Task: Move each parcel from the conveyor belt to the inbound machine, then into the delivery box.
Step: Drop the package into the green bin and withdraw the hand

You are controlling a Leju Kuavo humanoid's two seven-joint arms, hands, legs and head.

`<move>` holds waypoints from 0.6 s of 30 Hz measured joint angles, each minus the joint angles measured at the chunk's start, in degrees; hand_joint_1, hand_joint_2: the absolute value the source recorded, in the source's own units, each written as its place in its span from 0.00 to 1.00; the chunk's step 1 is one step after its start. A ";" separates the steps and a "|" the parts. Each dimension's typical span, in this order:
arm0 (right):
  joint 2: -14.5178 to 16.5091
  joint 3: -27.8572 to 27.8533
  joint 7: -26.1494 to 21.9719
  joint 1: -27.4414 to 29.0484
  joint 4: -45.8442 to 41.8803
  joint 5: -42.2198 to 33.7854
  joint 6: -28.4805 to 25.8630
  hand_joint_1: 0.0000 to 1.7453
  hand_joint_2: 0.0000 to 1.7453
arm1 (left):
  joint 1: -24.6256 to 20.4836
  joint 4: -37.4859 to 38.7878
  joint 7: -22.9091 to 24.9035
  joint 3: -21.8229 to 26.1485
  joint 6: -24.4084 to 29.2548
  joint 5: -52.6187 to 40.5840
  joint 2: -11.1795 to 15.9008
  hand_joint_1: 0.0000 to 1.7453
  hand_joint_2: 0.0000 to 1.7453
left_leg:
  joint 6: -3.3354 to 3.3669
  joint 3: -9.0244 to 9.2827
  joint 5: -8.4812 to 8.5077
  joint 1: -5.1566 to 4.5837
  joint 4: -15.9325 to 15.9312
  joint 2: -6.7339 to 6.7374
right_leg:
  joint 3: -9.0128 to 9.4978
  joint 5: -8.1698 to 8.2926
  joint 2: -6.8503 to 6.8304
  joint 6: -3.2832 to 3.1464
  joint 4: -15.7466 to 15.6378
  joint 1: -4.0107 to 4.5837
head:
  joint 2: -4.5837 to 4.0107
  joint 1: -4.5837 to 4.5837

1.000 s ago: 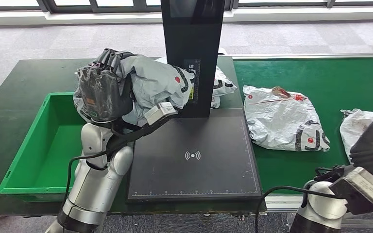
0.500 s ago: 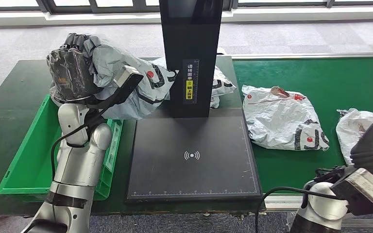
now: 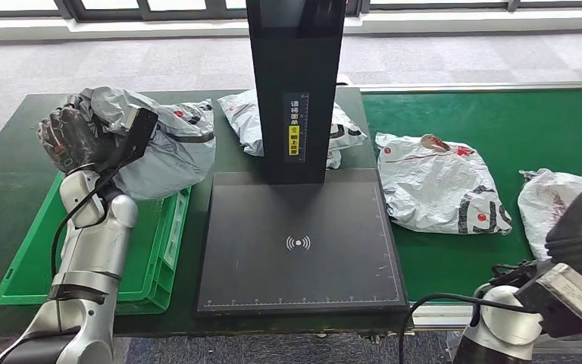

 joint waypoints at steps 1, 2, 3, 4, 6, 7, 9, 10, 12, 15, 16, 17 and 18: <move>0.00 0.00 0.00 0.00 0.00 0.00 0.00 0.00 1.00 | -0.03 0.34 -0.01 0.18 0.02 0.00 0.10 1.00 1.00 | 0.00 0.00 0.00 0.00 0.00 0.00 | 0.00 0.00 0.00 0.00 0.00 0.00 | 0.00 0.00; 0.00 0.00 0.00 0.00 0.01 0.02 0.00 0.00 1.00 | -0.06 0.62 0.01 0.28 0.02 -0.01 0.19 1.00 1.00 | 0.00 0.00 0.00 0.00 0.00 0.00 | 0.00 0.00 0.00 0.00 -0.01 0.00 | 0.00 0.00; 0.00 0.00 0.00 -0.01 0.02 0.10 0.00 0.00 1.00 | -0.10 0.89 0.11 0.35 0.02 -0.13 0.25 1.00 1.00 | 0.00 0.00 0.00 0.00 0.00 0.00 | 0.00 0.00 0.00 0.00 -0.01 0.00 | 0.00 0.00; 0.00 0.01 0.01 -0.01 0.05 0.26 0.00 0.00 1.00 | -0.17 1.13 0.34 0.42 0.02 -0.36 0.30 1.00 1.00 | 0.00 0.00 0.00 0.00 0.00 -0.01 | 0.00 0.00 -0.01 0.00 -0.01 0.00 | 0.00 0.00; 0.00 0.04 0.00 -0.04 0.14 0.78 0.00 0.00 1.00 | -0.40 1.60 1.01 0.62 0.02 -1.18 0.31 1.00 1.00 | 0.00 -0.01 0.00 0.00 0.00 -0.02 | 0.01 0.00 -0.01 0.00 -0.01 0.01 | 0.00 0.00; 0.00 0.07 0.00 -0.05 0.19 1.05 0.00 0.00 1.00 | -0.51 1.79 1.28 0.79 0.02 -1.61 0.30 1.00 1.00 | 0.00 -0.01 0.00 0.00 0.00 -0.02 | 0.01 0.00 -0.02 0.00 -0.01 0.01 | 0.00 0.00; 0.00 0.11 0.00 -0.07 0.29 1.47 0.00 0.00 1.00 | -0.64 2.15 1.56 1.21 0.03 -2.41 0.29 1.00 1.00 | 0.00 0.00 0.00 0.00 0.00 -0.01 | 0.00 0.00 -0.01 0.00 0.00 0.01 | 0.00 0.00; 0.00 0.13 0.00 -0.07 0.36 1.62 0.00 0.00 1.00 | -0.67 2.32 1.62 1.43 0.04 -2.78 0.29 1.00 1.00 | 0.00 0.00 0.00 0.00 0.00 -0.01 | 0.00 0.00 -0.01 0.00 0.00 0.01 | 0.00 0.00; 0.00 0.15 -0.01 -0.09 0.51 1.83 0.00 0.00 1.00 | -0.72 2.63 1.70 1.81 0.04 -3.41 0.27 1.00 1.00 | 0.00 0.00 0.00 0.00 0.00 -0.01 | 0.00 0.00 -0.01 0.00 0.00 0.02 | 0.00 0.00; 0.00 0.15 0.00 -0.11 0.75 2.22 0.00 0.00 1.00 | -0.77 2.85 3.24 2.72 0.04 -4.60 0.25 1.00 1.00 | -0.01 -0.01 0.00 0.00 0.00 -0.01 | 0.00 0.00 -0.01 0.00 0.01 0.02 | 0.00 0.00; 0.00 0.15 0.01 -0.13 0.90 2.45 0.00 0.00 1.00 | -0.81 2.92 4.50 3.29 0.04 -5.16 0.24 1.00 1.00 | -0.01 -0.01 0.00 0.00 0.00 0.00 | 0.00 0.00 0.00 0.00 0.01 0.02 | 0.00 0.00; 0.00 0.15 0.01 -0.15 1.10 2.68 0.00 0.00 1.00 | -0.86 3.04 5.82 3.99 0.04 -5.70 0.23 1.00 1.00 | -0.01 -0.01 0.00 0.00 0.00 0.02 | -0.01 0.00 0.01 0.00 0.01 0.02 | 0.00 -0.01; 0.00 0.14 0.01 -0.16 1.32 2.84 0.00 0.00 1.00 | -0.91 3.20 6.86 4.74 0.04 -6.03 0.23 1.00 1.00 | -0.01 0.00 0.00 0.00 0.00 0.03 | -0.02 0.00 0.03 0.00 0.01 0.02 | 0.00 -0.01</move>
